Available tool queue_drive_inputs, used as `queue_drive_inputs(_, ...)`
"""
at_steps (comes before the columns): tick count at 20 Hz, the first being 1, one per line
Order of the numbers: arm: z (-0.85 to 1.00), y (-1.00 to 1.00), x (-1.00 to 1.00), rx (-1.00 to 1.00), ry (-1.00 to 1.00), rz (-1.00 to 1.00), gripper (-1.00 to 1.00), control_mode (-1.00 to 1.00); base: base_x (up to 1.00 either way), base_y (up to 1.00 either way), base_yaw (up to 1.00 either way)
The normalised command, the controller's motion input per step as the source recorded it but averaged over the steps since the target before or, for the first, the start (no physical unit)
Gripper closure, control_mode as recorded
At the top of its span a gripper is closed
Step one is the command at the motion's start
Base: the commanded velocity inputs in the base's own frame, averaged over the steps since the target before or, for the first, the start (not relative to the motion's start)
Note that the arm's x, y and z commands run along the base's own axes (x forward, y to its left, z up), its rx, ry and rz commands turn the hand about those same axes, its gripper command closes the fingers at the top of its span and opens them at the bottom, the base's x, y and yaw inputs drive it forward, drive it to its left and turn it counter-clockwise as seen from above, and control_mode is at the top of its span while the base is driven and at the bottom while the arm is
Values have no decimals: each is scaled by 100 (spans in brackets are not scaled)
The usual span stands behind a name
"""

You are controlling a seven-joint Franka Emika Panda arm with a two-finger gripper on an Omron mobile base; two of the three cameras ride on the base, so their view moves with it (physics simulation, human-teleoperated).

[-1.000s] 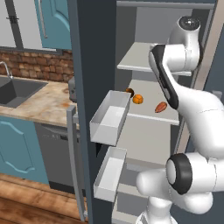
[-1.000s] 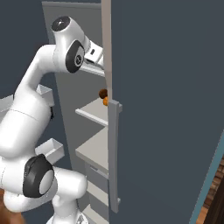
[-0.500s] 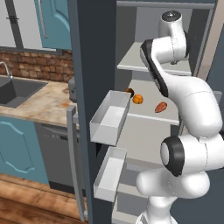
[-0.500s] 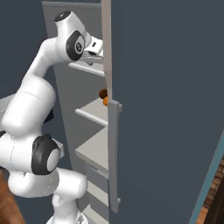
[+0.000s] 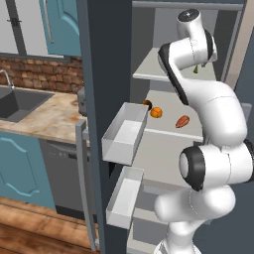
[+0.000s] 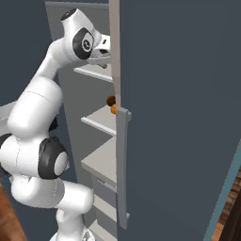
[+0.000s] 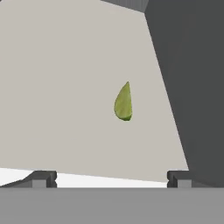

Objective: Take the orange and lemon wedge from the highest rack and move them to the second highest rack where the orange and sweet potato are located, to maximize freezer space. Close the freezer door after rearranging.

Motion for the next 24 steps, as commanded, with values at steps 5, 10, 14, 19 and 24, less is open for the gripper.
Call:
queue_drive_inputs(5,-2,-40,4,0,0,0,-100,-100,0,0,0)
queue_drive_inputs(10,0,-29,16,0,0,0,-100,-100,0,0,0)
queue_drive_inputs(14,-1,-22,13,0,0,0,-100,-100,0,0,0)
queue_drive_inputs(19,-5,-23,10,0,0,0,-100,-100,0,0,0)
queue_drive_inputs(24,-9,-23,15,0,1,0,-100,-100,0,0,0)
